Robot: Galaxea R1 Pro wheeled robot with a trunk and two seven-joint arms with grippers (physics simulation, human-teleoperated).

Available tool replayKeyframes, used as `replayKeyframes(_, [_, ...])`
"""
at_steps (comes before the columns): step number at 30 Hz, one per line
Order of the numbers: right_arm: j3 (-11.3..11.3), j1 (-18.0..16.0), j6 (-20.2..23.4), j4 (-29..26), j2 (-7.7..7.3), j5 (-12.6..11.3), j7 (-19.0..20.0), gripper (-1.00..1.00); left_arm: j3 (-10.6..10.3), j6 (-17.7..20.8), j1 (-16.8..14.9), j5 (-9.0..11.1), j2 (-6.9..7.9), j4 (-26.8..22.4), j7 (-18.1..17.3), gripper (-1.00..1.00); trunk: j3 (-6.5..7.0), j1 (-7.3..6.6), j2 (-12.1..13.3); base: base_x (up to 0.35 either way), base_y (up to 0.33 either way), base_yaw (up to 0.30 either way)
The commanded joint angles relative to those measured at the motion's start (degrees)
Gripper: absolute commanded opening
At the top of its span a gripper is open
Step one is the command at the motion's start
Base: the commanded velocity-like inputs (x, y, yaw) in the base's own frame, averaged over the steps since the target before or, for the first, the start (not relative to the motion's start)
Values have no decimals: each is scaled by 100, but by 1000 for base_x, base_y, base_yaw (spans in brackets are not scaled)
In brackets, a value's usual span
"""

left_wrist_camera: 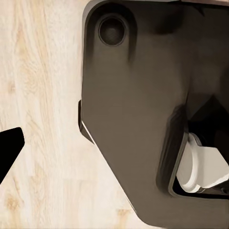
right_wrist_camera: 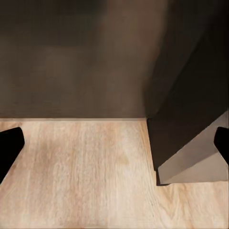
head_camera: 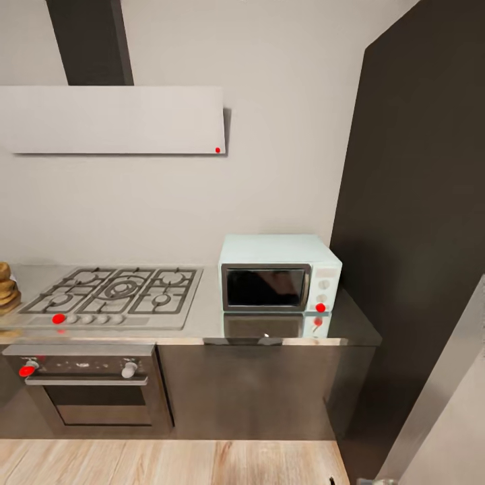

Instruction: In the kitchen, take the popcorn bag from the countertop, put it into the microwave, and heat it until the popcorn is cooked so the cooked popcorn ends up inside the bag.

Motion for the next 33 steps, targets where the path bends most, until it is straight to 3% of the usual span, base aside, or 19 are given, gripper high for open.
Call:
replayKeyframes(1, [116,0,-11,-356,-1,-1,-21,100,43,1,-1,4,28,-5,5,100,10,-21,34,0,0,0])
replayKeyframes(3, [319,0,-10,-859,0,-3,-28,100,44,-5,-1,4,127,-3,4,100,46,-65,114,0,0,0])
replayKeyframes(6, [451,0,0,-1562,0,-1,-35,100,49,-10,-1,4,169,2,3,100,99,-131,235,0,0,0])
replayKeyframes(12, [532,0,72,-3117,9,1,-49,100,50,-1,-1,4,152,0,3,100,207,-262,475,0,0,0])
replayKeyframes(16, [575,-23,402,-3614,19,5,-47,100,43,1,-1,4,123,0,2,100,279,-350,636,0,0,0])
replayKeyframes(20, [581,-189,621,-3823,25,6,-49,100,41,1,-1,4,119,-2,1,100,351,-438,796,0,0,0])
replayKeyframes(30, [614,-272,606,-3858,26,9,-43,100,18,-87,-1,4,119,-5,-11,100,351,-438,796,87,0,0])
replayKeyframes(33, [496,-272,593,-3858,21,6,-125,100,26,-91,-1,4,112,3,-22,100,351,-438,796,183,0,0])
